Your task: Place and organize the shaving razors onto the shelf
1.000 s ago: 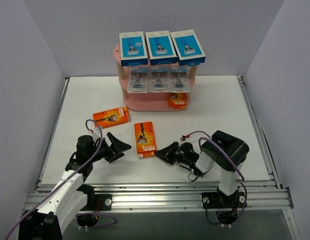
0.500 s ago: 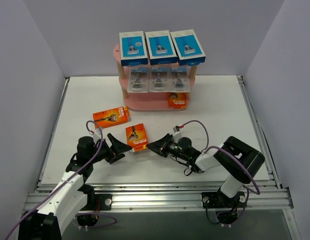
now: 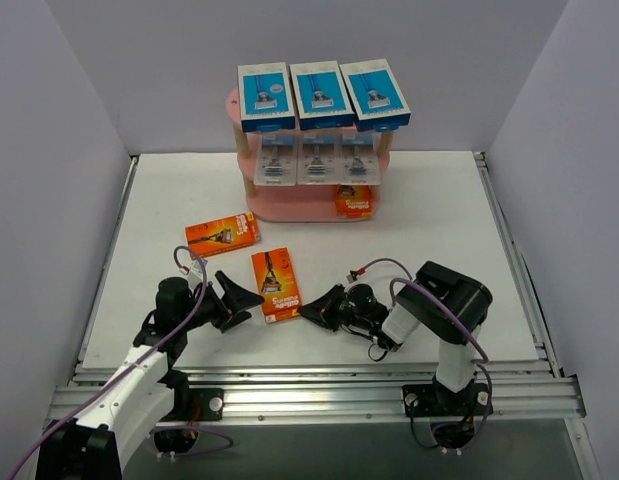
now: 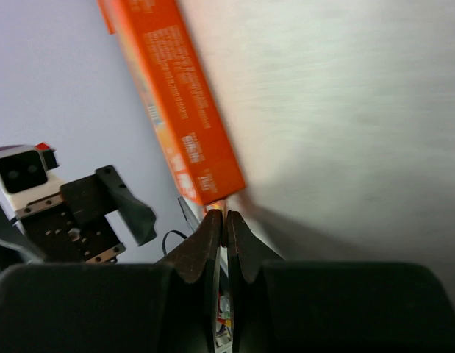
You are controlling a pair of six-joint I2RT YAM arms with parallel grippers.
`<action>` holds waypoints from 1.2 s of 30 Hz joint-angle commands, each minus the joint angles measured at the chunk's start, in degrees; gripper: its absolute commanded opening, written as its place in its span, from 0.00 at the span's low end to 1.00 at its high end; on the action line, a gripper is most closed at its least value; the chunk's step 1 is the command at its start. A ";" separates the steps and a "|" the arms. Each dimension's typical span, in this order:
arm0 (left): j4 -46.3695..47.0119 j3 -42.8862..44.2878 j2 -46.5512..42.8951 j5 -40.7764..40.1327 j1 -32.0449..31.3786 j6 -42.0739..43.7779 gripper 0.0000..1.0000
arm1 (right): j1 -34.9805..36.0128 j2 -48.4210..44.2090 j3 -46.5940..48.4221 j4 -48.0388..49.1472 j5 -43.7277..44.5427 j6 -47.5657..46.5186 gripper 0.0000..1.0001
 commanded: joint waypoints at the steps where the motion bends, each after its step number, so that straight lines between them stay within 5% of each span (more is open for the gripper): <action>1: 2.97 -0.06 -0.70 0.81 -0.10 -0.22 0.94 | 0.10 6.53 -1.47 35.86 0.06 2.22 0.00; 18: 3.59 -0.67 1.15 0.63 -0.19 1.19 0.94 | 0.28 18.86 -0.59 38.97 -0.74 4.34 0.00; 36: 5.26 -1.64 2.82 0.37 -0.27 1.36 0.94 | -0.16 21.15 -0.42 38.89 -0.91 5.57 0.00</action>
